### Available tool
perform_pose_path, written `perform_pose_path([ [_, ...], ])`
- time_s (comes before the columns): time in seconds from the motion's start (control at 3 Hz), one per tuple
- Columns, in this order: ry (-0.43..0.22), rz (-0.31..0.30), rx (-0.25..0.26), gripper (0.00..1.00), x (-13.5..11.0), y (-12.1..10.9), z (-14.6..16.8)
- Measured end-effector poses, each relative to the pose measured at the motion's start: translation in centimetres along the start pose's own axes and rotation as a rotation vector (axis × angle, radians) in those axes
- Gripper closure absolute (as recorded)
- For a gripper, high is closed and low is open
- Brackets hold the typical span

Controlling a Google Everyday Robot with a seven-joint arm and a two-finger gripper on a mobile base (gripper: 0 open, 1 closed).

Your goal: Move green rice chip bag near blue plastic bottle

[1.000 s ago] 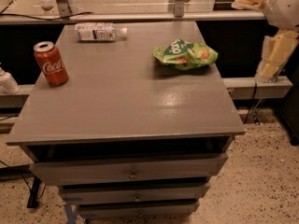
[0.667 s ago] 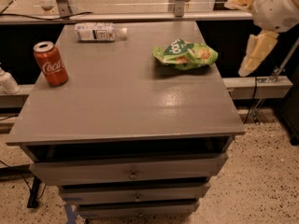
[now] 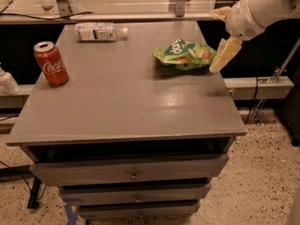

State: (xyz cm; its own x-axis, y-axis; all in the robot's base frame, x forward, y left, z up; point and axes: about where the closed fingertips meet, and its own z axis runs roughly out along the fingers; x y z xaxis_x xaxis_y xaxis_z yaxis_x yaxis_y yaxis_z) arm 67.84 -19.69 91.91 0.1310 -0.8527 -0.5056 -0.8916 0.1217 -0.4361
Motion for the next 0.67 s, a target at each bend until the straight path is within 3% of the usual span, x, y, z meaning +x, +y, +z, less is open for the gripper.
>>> perform_pose_path([
  [0.33,-0.009,0.099,-0.001,0.00,1.2,-1.1,5.0],
  [0.67,-0.004,0.167,-0.002,0.17,2.3,-1.3,8.1],
])
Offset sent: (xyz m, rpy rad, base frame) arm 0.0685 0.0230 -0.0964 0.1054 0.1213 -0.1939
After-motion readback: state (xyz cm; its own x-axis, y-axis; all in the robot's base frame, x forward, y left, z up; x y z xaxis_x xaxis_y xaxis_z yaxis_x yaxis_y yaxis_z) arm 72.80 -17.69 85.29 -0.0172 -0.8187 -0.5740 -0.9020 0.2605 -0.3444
